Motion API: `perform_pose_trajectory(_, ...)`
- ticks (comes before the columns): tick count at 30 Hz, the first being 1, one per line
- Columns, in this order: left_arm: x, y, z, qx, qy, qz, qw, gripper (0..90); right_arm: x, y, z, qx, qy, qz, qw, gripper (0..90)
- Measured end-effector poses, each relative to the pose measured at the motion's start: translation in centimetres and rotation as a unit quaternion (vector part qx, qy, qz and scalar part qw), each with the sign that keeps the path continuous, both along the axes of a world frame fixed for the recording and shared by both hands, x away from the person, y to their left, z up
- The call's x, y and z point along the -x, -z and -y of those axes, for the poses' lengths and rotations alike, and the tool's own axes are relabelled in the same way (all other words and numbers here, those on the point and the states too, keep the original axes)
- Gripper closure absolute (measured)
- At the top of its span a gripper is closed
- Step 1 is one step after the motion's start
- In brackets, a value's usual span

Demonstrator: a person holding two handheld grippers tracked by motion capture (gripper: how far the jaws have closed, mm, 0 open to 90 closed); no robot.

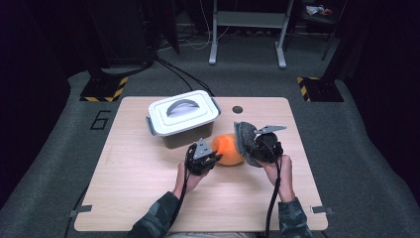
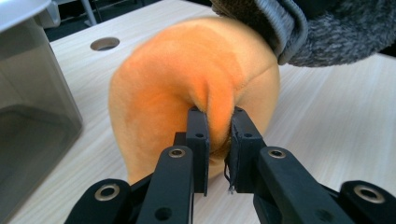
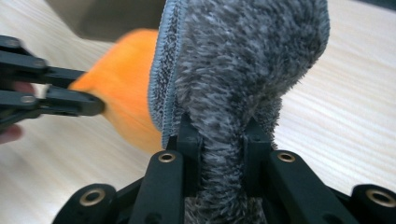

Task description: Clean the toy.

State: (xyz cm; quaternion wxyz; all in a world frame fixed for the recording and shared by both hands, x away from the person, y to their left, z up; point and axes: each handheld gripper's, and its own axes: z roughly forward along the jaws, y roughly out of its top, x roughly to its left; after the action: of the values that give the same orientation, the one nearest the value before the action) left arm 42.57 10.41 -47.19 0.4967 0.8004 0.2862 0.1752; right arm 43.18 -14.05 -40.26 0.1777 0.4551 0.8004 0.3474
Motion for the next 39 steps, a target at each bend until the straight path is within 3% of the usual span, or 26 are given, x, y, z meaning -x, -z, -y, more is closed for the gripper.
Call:
perform_pose_trajectory(2,-0.1,-0.1,0.0,0.012,-0.002,-0.011,0.9999,80.5,0.4,-0.6,-0.4,-0.003,-0.010,0.008,0.9999,74.5)
perform_pose_trajectory(7,-0.3,0.0,0.0,0.012,-0.003,-0.020,0.9997,79.4,0.8,-1.3,-2.0,-0.005,-0.033,0.014,0.9994,74.5)
perform_pose_trajectory(14,-0.5,0.1,0.1,0.007,-0.010,-0.023,0.9997,78.5,0.1,-0.8,-4.1,0.008,-0.057,0.015,0.9982,74.6)
perform_pose_trajectory(21,-0.9,0.5,-0.2,0.010,-0.016,-0.033,0.9993,78.0,-0.6,0.1,-4.1,0.034,-0.034,0.017,0.9987,75.1)
perform_pose_trajectory(30,-1.1,0.7,-0.3,0.017,-0.022,-0.041,0.9988,77.9,-1.6,1.3,-1.5,0.040,0.014,0.006,0.9991,75.1)
perform_pose_trajectory(33,-1.1,0.7,-0.4,0.017,-0.022,-0.046,0.9986,77.9,-2.1,2.1,-0.5,0.049,0.032,-0.003,0.9983,75.2)
perform_pose_trajectory(39,-1.2,0.8,-0.4,0.014,-0.025,-0.043,0.9986,77.8,-3.1,4.1,0.9,0.041,0.053,-0.036,0.9971,75.2)
